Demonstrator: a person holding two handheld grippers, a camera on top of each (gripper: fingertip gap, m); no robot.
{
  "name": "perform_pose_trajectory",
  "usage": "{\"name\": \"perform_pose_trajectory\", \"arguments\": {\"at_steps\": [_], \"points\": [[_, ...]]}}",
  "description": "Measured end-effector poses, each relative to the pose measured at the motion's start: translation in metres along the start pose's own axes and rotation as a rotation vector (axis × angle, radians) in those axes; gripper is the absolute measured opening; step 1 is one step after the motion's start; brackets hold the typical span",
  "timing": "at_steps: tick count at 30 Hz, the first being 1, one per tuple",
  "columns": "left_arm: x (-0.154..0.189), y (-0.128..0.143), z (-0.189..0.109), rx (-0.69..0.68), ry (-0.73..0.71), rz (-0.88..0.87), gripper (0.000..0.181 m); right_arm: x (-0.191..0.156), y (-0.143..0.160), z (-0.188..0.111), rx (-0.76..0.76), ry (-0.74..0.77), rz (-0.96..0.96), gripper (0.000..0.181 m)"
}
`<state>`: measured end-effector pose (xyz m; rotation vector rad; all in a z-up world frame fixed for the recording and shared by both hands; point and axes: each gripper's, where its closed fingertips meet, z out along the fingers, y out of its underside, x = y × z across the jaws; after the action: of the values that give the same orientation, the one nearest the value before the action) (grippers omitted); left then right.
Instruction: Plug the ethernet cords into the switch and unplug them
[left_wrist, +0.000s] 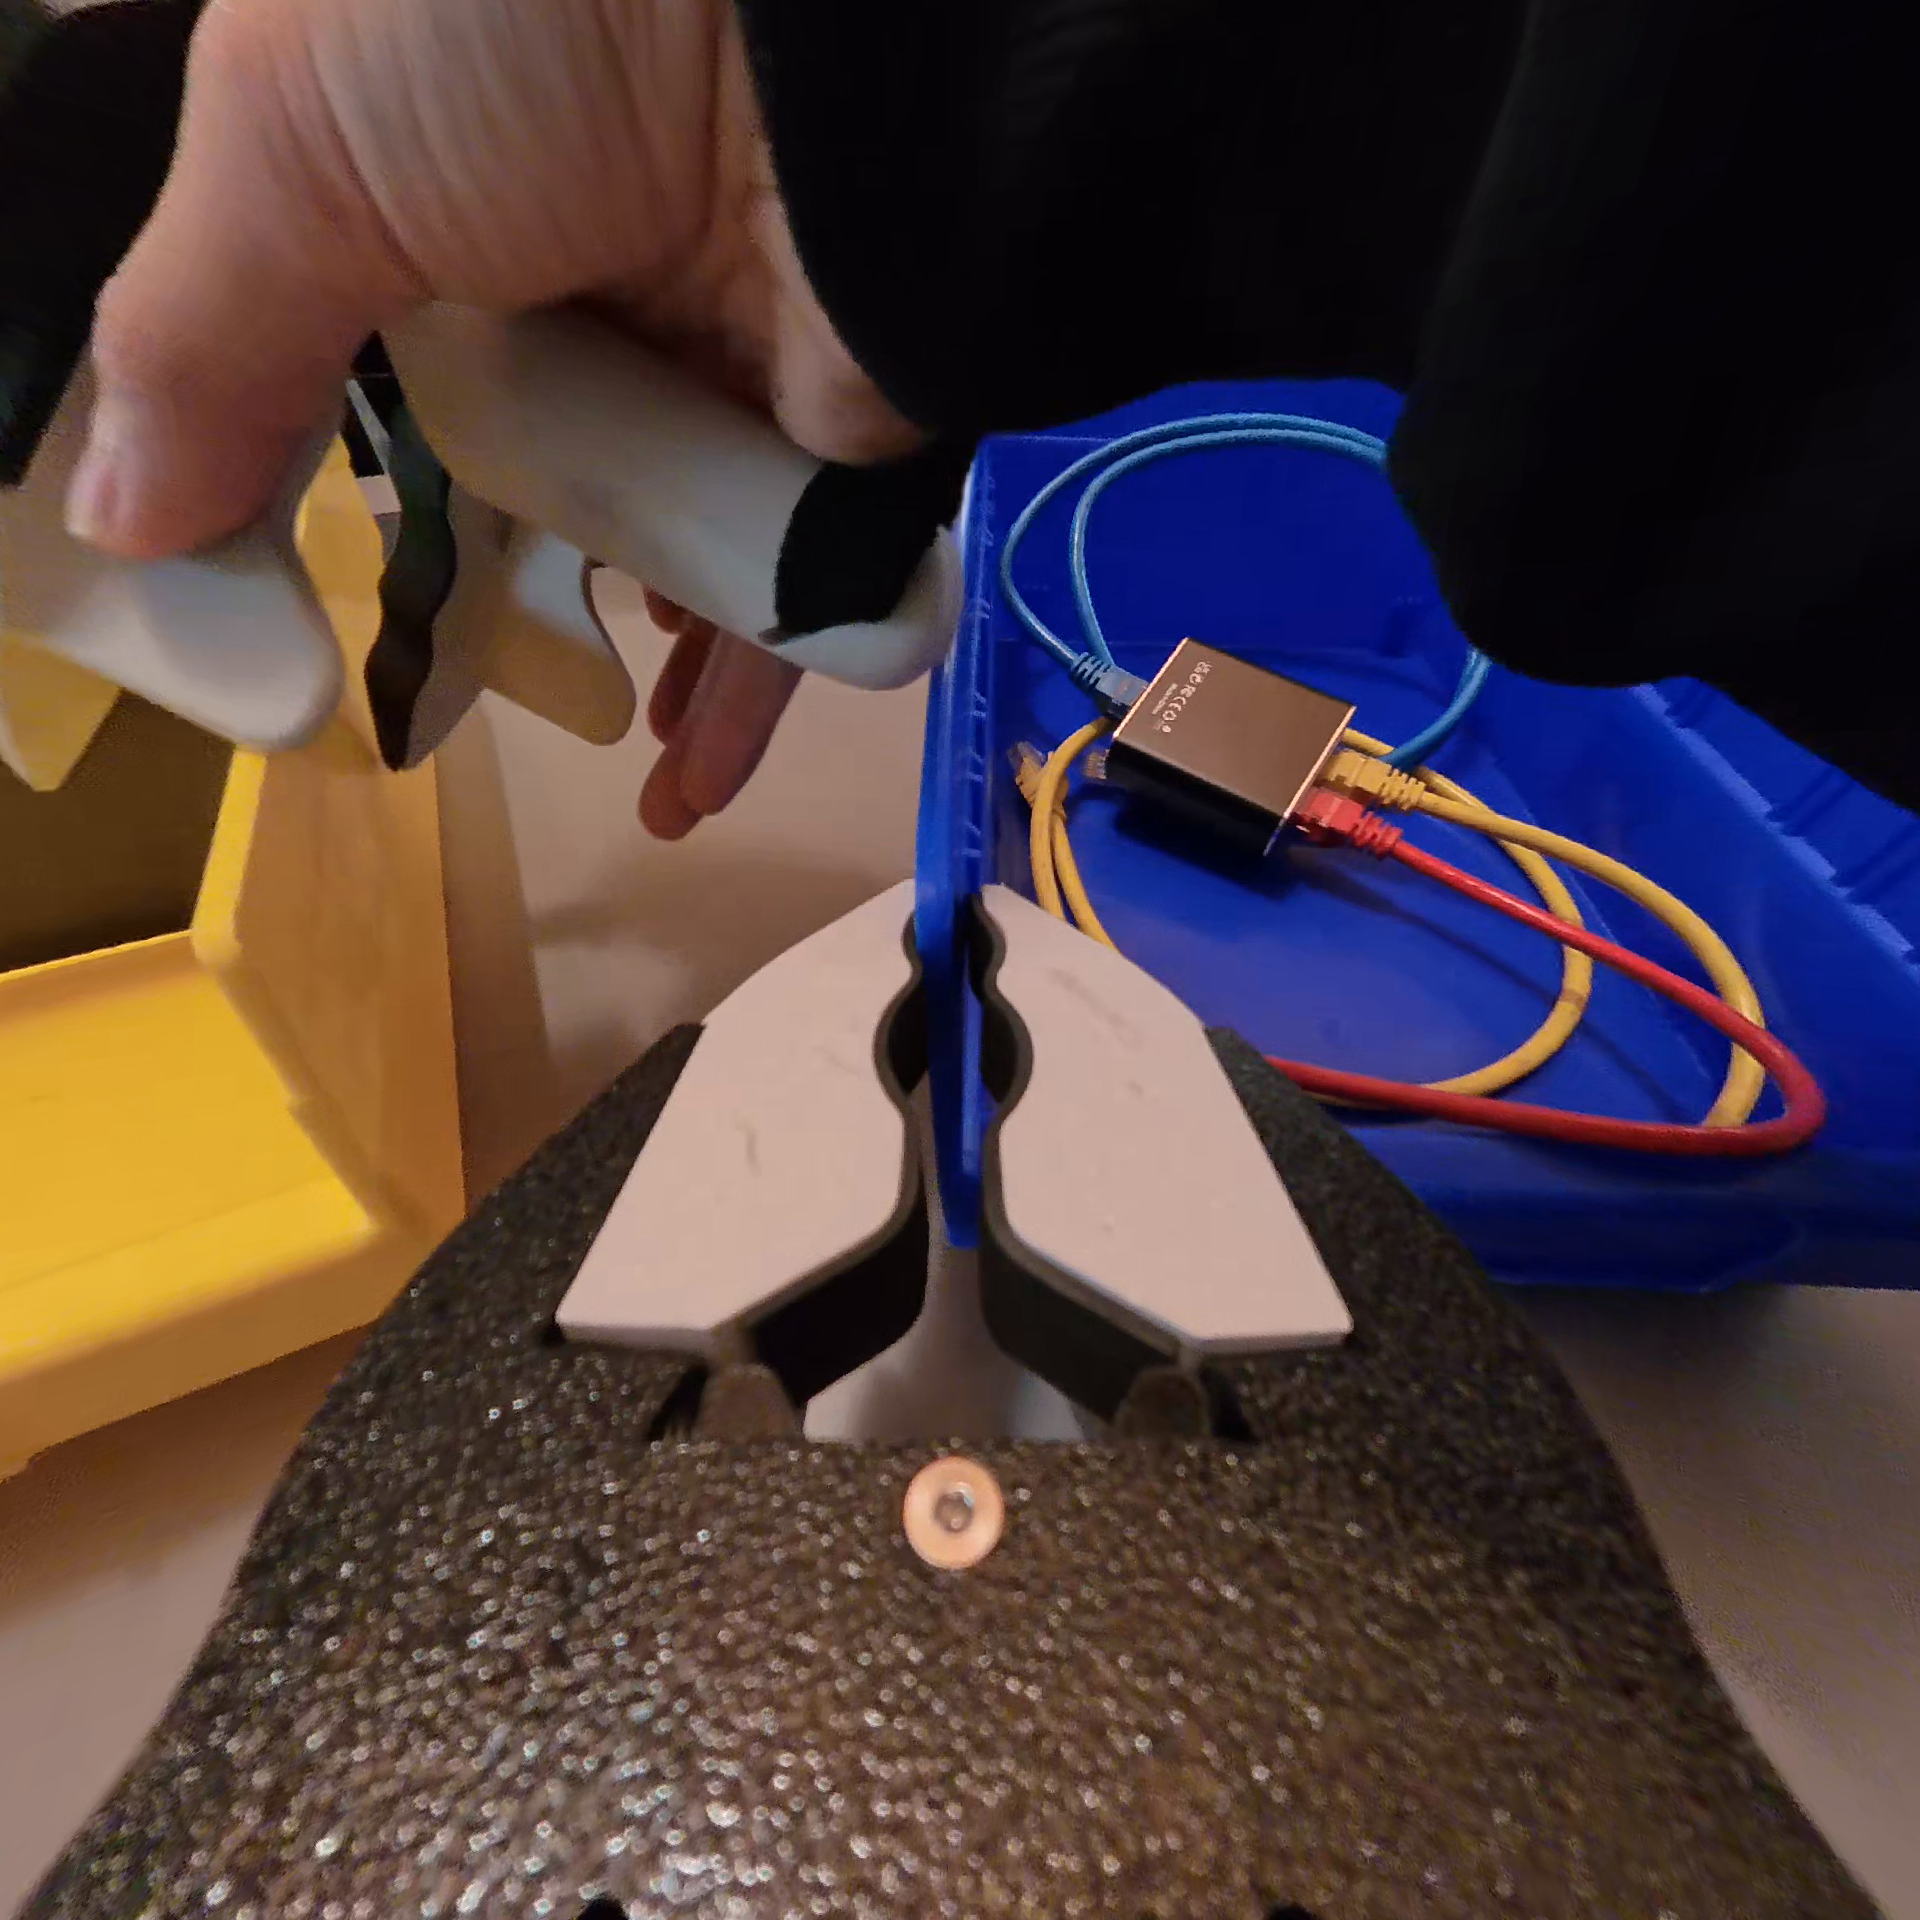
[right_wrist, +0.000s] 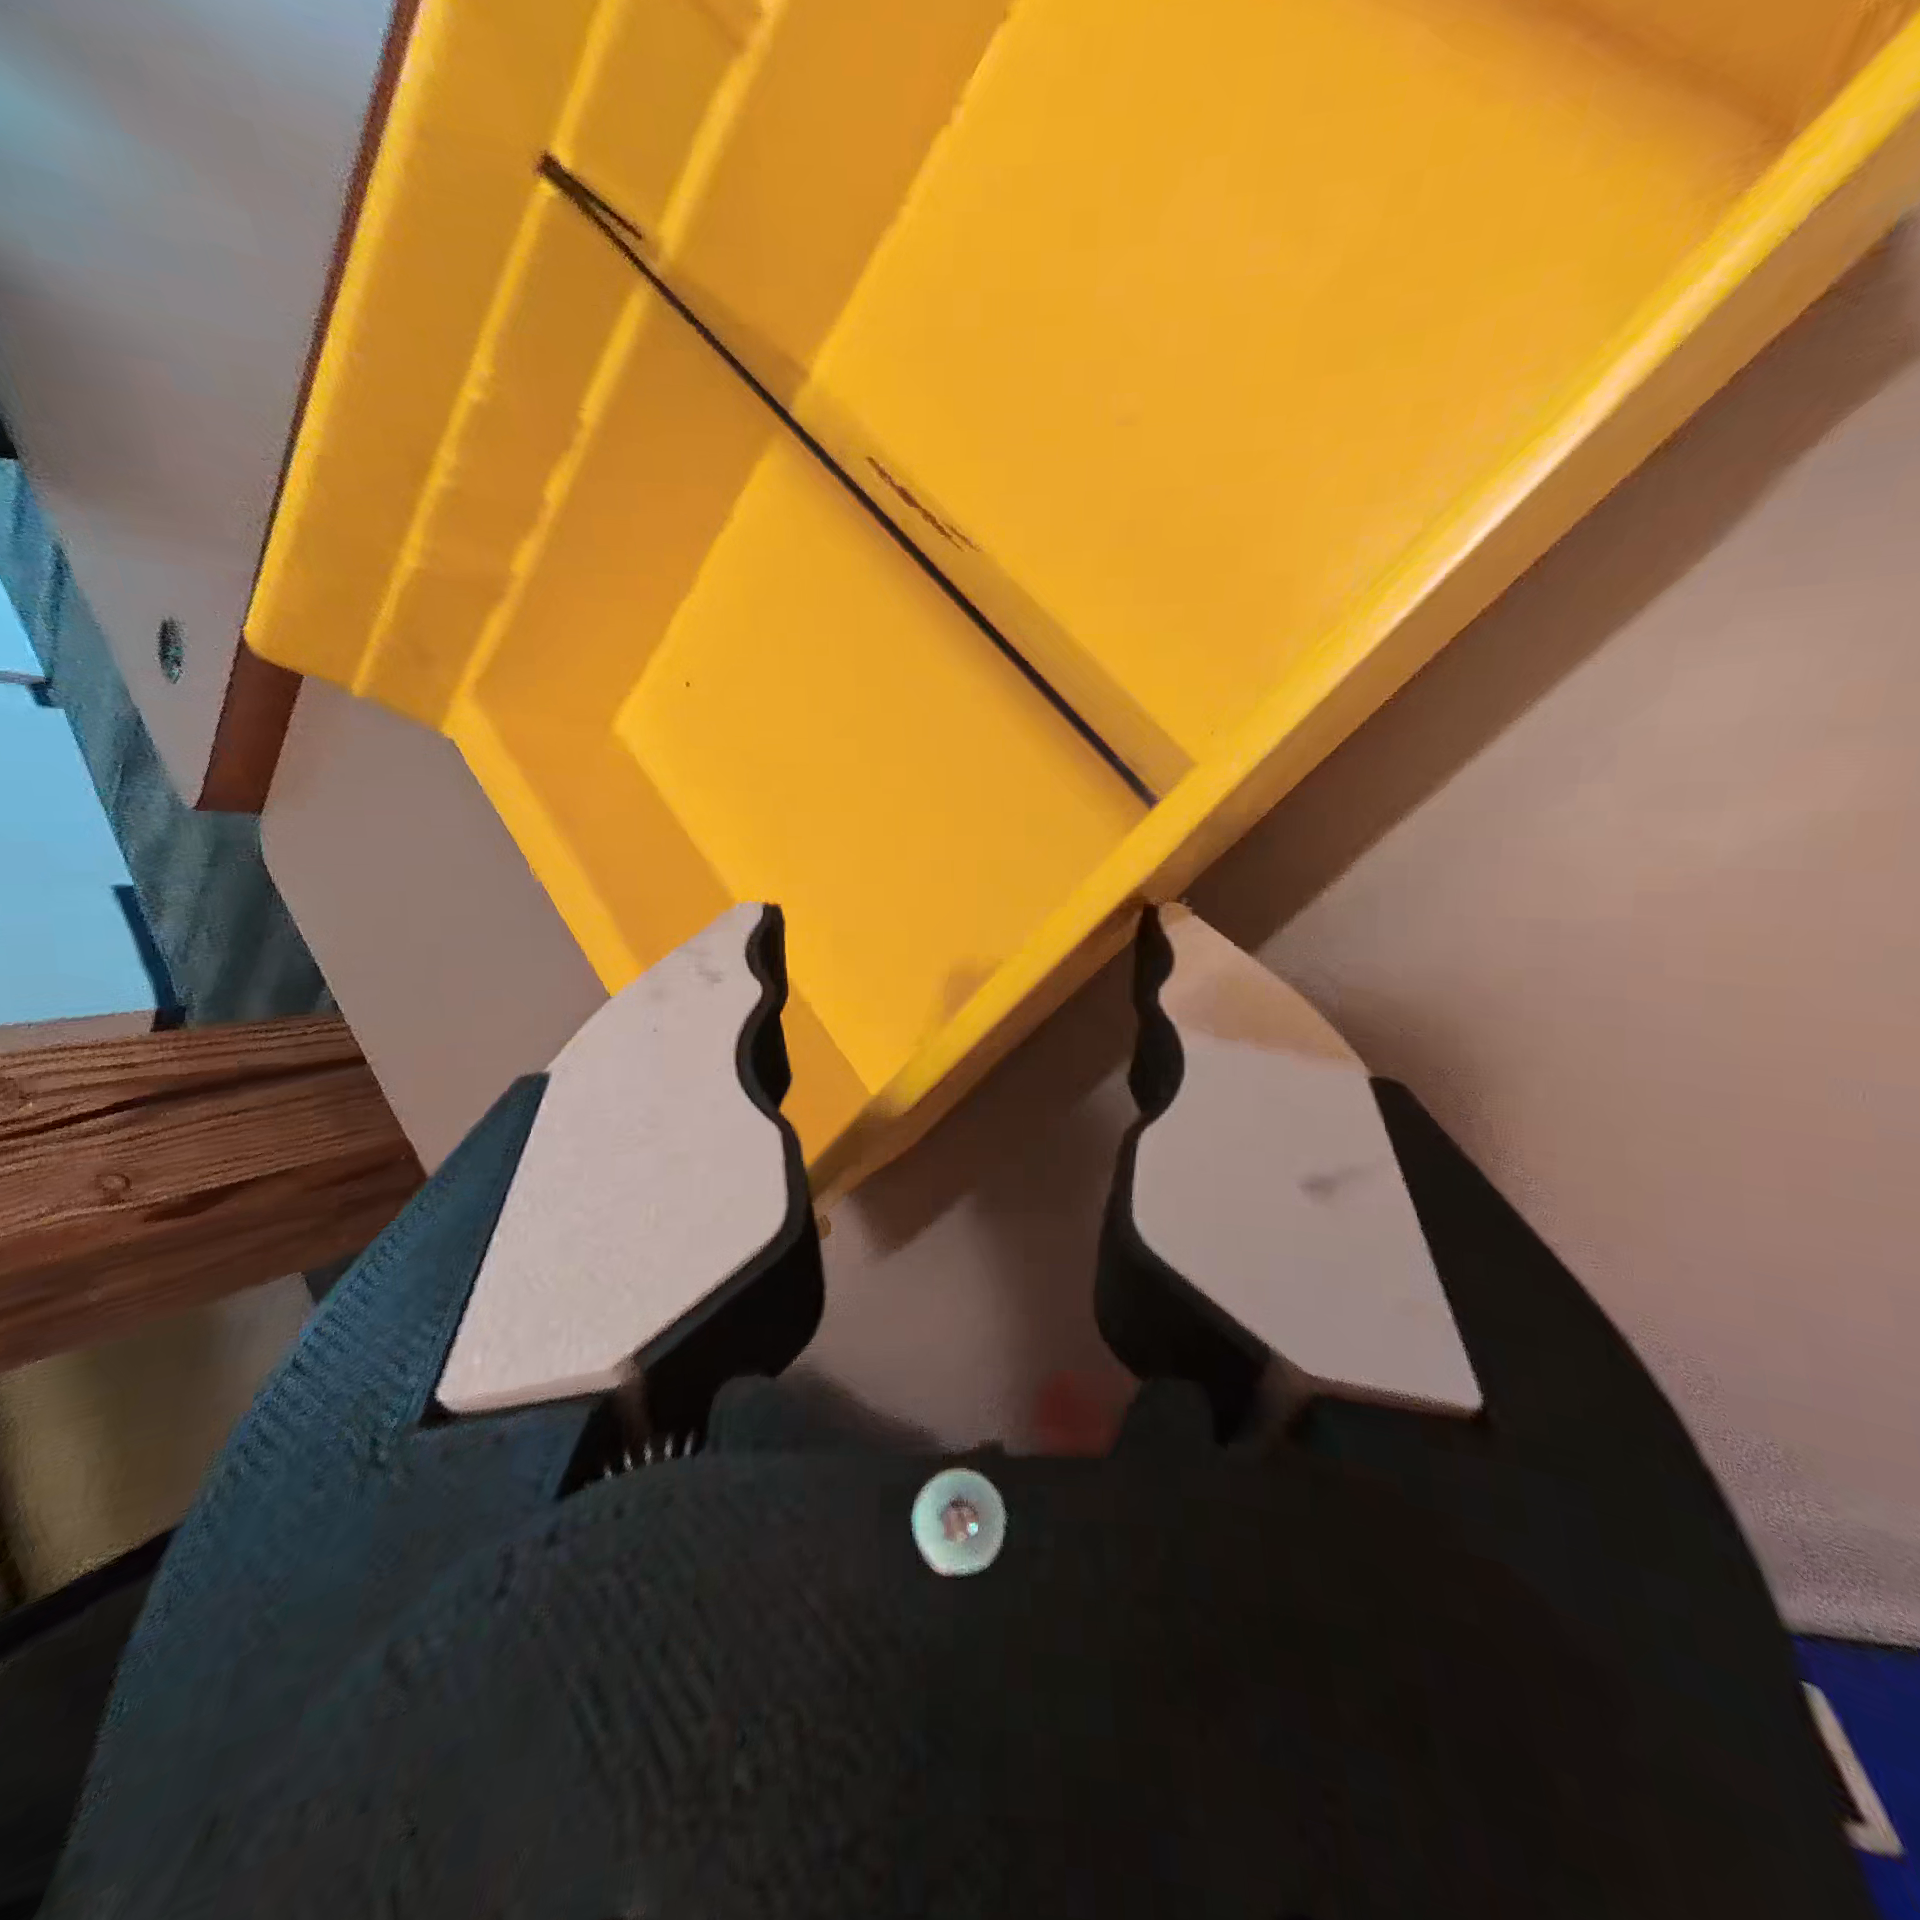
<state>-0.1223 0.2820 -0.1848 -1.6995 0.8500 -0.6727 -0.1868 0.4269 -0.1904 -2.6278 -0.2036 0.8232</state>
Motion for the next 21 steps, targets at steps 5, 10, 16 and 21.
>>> {"name": "perform_pose_trajectory", "arguments": {"at_steps": [5, 10, 16, 21], "points": [[-0.002, 0.000, 0.001, 0.001, -0.022, 0.004, 0.004, 0.005, -0.007, 0.009, -0.050, 0.123, 0.050, 0.058], [-0.003, -0.001, 0.001, 0.007, -0.052, 0.026, 0.005, 0.015, -0.019, 0.019, -0.100, 0.269, 0.043, 0.044], [-0.003, -0.002, 0.001, 0.009, -0.052, 0.024, 0.005, 0.032, -0.014, 0.044, -0.127, 0.353, 0.029, 0.030], [-0.004, -0.002, 0.001, 0.010, -0.053, 0.029, 0.005, 0.031, -0.022, 0.043, -0.152, 0.368, -0.078, 0.020]]}}
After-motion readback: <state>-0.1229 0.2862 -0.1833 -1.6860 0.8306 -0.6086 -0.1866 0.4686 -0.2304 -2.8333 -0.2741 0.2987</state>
